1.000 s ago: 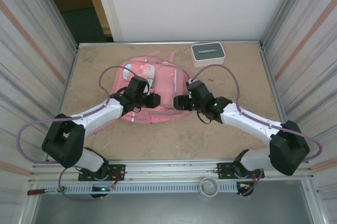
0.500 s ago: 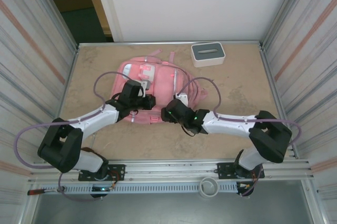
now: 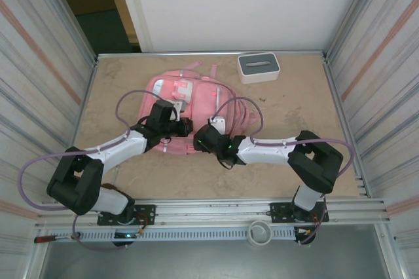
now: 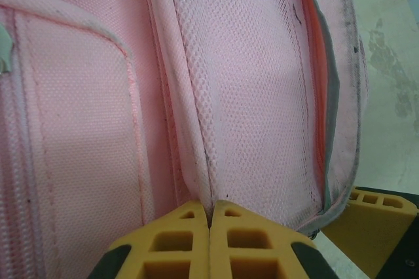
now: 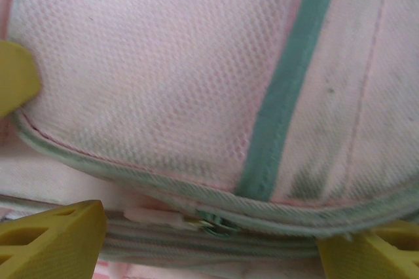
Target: Pack books, pencil case, and school supplies into a backpack
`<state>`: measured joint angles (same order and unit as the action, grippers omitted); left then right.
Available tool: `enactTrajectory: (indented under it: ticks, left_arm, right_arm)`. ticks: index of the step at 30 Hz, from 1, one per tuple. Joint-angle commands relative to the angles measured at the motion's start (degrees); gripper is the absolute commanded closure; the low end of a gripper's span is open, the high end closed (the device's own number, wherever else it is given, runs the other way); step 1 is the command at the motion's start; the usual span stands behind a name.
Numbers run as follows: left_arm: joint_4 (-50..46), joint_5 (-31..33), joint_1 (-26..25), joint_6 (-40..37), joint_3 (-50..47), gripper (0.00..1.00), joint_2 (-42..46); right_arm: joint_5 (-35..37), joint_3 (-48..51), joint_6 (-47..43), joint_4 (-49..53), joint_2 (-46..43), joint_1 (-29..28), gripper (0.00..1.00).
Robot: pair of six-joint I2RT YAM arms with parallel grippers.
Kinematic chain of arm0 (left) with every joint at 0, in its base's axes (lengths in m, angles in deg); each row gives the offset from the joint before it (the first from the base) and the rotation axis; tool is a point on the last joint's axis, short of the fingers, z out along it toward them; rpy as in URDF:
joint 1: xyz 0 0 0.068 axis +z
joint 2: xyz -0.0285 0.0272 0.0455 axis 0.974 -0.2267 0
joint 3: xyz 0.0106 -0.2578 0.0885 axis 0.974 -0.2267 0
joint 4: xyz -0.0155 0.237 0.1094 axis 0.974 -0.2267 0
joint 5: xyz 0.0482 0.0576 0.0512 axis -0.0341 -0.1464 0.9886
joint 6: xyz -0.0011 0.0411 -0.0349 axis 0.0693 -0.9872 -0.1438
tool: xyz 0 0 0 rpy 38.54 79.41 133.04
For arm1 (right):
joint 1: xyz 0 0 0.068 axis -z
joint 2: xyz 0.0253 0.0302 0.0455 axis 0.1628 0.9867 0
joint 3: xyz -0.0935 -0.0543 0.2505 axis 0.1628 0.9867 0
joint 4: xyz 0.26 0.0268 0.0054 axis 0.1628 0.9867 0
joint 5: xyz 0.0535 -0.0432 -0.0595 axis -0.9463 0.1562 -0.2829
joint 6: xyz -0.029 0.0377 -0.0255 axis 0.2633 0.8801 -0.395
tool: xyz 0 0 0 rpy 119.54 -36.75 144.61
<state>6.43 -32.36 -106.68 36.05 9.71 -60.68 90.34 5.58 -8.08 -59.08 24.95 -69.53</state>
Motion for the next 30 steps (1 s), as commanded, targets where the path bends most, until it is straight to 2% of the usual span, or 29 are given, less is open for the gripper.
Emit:
enactTrajectory:
  ticks: [1, 3, 7, 14, 23, 30]
  left_arm:
    - [-3.22, -2.38, -0.19, -0.77, -2.12, 0.95, 1.43]
    - [-3.09, -2.29, -0.19, -0.84, -2.37, 0.95, 1.6]
    - [-2.8, -2.42, -0.19, -0.8, -2.3, 0.95, 1.52]
    - [-3.38, -1.56, -0.19, -1.21, -2.21, 0.95, 1.56]
    - [-3.92, -1.25, -0.19, -1.79, -2.06, 0.95, 1.52]
    - [-4.29, -1.0, -0.19, -2.22, -1.86, 0.94, 1.13]
  right_arm:
    - [-0.8, -1.5, -1.01, -4.06, 1.45, -0.34, 0.18]
    - [0.17, -2.47, -0.7, -3.03, 2.31, -0.35, 0.18]
    - [6.03, -5.84, 3.8, 6.38, 3.8, -0.19, 0.21]
    - [9.33, -3.3, 6.67, 9.28, 0.27, -0.65, 0.31]
    - [7.16, -0.96, 5.46, 5.82, -1.08, -0.97, 0.55]
    - [3.4, -1.04, 4.58, 1.29, 0.95, -0.99, 0.64]
